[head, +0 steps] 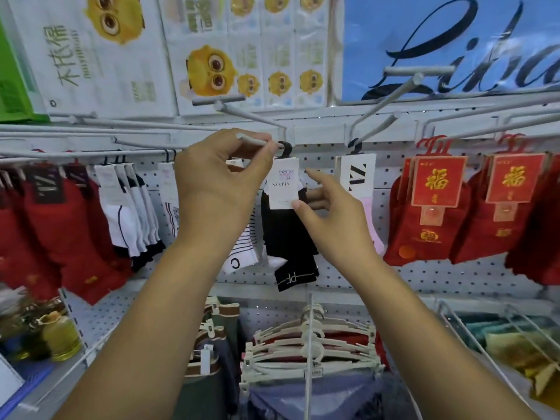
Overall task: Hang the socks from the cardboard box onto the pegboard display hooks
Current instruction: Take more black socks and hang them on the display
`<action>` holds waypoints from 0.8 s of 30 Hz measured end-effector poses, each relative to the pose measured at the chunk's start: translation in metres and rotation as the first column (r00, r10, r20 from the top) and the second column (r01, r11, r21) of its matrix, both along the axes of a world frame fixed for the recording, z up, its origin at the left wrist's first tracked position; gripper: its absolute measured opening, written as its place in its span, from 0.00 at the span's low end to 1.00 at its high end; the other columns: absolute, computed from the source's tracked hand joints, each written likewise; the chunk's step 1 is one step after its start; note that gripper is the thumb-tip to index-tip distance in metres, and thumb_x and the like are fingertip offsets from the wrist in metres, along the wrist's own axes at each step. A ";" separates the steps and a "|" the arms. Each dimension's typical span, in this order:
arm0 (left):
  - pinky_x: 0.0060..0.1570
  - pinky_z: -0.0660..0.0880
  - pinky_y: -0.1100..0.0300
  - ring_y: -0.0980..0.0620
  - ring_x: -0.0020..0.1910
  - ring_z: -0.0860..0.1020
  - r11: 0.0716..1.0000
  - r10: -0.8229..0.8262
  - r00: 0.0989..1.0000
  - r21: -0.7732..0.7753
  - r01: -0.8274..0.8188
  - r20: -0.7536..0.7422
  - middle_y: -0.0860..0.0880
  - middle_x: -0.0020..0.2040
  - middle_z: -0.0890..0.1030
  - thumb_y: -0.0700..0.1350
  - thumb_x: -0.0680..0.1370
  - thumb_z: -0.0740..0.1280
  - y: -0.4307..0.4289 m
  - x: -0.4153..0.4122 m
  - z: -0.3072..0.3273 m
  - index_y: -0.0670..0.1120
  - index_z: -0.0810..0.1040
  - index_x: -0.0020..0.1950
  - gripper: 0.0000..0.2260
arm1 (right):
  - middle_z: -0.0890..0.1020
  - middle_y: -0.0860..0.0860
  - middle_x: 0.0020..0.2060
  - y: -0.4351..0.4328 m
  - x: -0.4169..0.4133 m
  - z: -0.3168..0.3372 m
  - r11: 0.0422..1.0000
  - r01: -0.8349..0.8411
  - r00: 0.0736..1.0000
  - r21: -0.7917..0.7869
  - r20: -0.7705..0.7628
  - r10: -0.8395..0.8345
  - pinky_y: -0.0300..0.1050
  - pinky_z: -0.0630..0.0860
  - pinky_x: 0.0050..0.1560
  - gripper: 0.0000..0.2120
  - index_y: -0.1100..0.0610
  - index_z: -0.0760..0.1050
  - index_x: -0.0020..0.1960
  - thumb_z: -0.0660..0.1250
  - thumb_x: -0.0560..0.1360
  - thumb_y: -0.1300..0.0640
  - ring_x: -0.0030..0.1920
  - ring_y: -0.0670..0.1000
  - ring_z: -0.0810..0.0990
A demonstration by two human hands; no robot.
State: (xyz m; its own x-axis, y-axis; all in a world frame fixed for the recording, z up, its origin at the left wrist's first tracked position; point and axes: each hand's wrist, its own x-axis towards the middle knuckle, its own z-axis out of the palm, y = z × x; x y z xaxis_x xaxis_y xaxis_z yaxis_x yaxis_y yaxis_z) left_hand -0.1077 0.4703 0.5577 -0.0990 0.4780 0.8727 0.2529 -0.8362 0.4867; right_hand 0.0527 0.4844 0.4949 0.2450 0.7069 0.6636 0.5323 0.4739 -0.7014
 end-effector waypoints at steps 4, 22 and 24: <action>0.55 0.79 0.63 0.63 0.56 0.81 0.995 -0.036 0.995 -0.101 0.027 -0.088 0.58 0.55 0.84 0.48 0.79 0.72 -0.007 -0.011 -0.013 0.53 0.84 0.59 0.08 | 0.80 0.39 0.53 -0.031 -0.004 -0.015 0.999 0.031 0.999 -0.021 0.029 -0.030 0.26 0.74 0.55 0.22 0.50 0.73 0.70 0.72 0.78 0.57 0.56 0.39 0.79; 0.68 0.63 0.65 0.64 0.65 0.68 0.918 -0.201 0.850 -0.396 -0.009 -0.486 0.60 0.65 0.75 0.49 0.79 0.71 -0.127 -0.147 -0.190 0.50 0.80 0.68 0.17 | 0.74 0.33 0.63 -0.261 -0.131 -0.158 0.930 0.276 0.960 -0.244 0.035 -0.276 0.34 0.68 0.66 0.18 0.41 0.73 0.68 0.69 0.79 0.47 0.67 0.37 0.71; 0.70 0.64 0.60 0.64 0.65 0.67 0.900 -0.237 0.817 -0.436 -0.020 -0.526 0.61 0.65 0.74 0.49 0.79 0.71 -0.148 -0.168 -0.215 0.50 0.79 0.68 0.18 | 0.75 0.36 0.63 -0.289 -0.149 -0.185 0.900 0.303 0.951 -0.314 0.034 -0.309 0.37 0.69 0.66 0.18 0.43 0.74 0.68 0.70 0.79 0.48 0.67 0.39 0.71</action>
State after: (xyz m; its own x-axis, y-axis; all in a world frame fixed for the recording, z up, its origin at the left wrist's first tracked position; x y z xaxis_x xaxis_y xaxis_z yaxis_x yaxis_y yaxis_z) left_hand -0.2760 0.3222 0.3428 0.4130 0.7736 0.4805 0.5040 -0.6336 0.5870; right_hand -0.0967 0.1953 0.3102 0.4916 0.7651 0.4159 0.6031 0.0454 -0.7964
